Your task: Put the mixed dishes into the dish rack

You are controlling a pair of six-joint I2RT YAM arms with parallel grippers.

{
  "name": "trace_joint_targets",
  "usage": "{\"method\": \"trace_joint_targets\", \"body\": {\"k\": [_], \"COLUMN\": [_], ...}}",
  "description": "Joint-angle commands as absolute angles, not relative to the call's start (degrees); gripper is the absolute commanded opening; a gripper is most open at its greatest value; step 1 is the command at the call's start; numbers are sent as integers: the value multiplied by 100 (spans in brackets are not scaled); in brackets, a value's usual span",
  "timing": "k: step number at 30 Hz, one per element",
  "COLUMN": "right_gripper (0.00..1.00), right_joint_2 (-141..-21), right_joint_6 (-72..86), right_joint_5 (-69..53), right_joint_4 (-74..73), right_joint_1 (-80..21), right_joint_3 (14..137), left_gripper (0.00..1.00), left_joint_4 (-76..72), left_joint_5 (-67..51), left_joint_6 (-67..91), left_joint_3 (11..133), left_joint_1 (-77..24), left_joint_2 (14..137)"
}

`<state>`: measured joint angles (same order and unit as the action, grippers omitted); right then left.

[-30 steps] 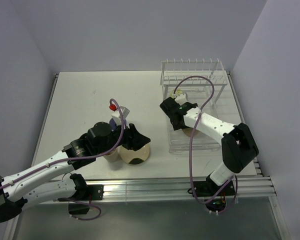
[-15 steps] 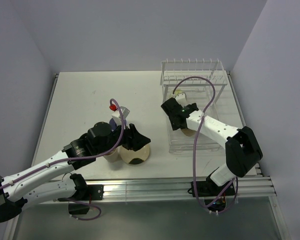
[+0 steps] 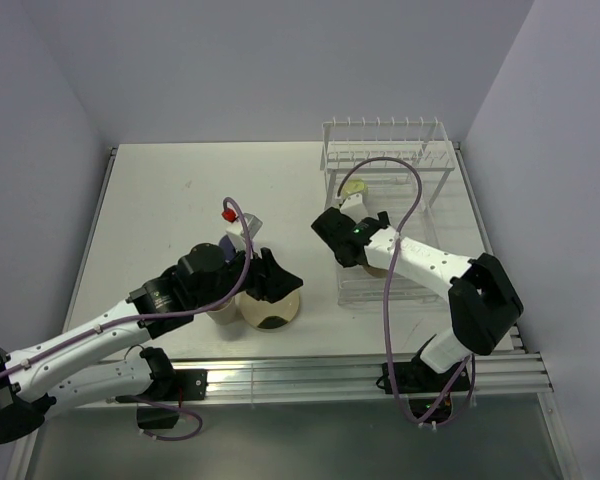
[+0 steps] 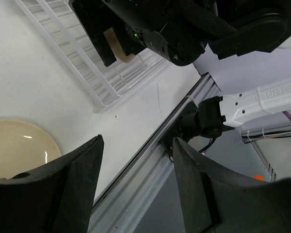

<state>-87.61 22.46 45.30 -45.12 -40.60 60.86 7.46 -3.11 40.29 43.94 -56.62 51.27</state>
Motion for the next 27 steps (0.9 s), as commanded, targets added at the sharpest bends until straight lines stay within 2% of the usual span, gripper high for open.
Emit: {"method": "trace_joint_targets", "body": {"k": [1,21,24,27], "right_gripper": [100,100,91,76], "right_joint_2": [-8719,-8587,-8359,-7903], "right_joint_6": [2478,2802,3005,3172], "right_joint_5": [5009,4738,4527,4159], "right_joint_4": [-4763,-5141,-5352,-5300], "right_joint_1": [-4175,-4210,-4210,-4184], "right_joint_3": [6433,6679,6671,6408], "left_gripper": [65,65,65,65], "left_joint_4": [492,483,457,448], "left_joint_5": [-369,-413,-439,-439], "left_joint_6": [4087,4069,4069,4069], "left_joint_3": [4562,4614,4623,4614], "left_joint_1": [-5687,-5687,-5687,-5687], "left_joint_2": [5115,5212,5229,5229]}}
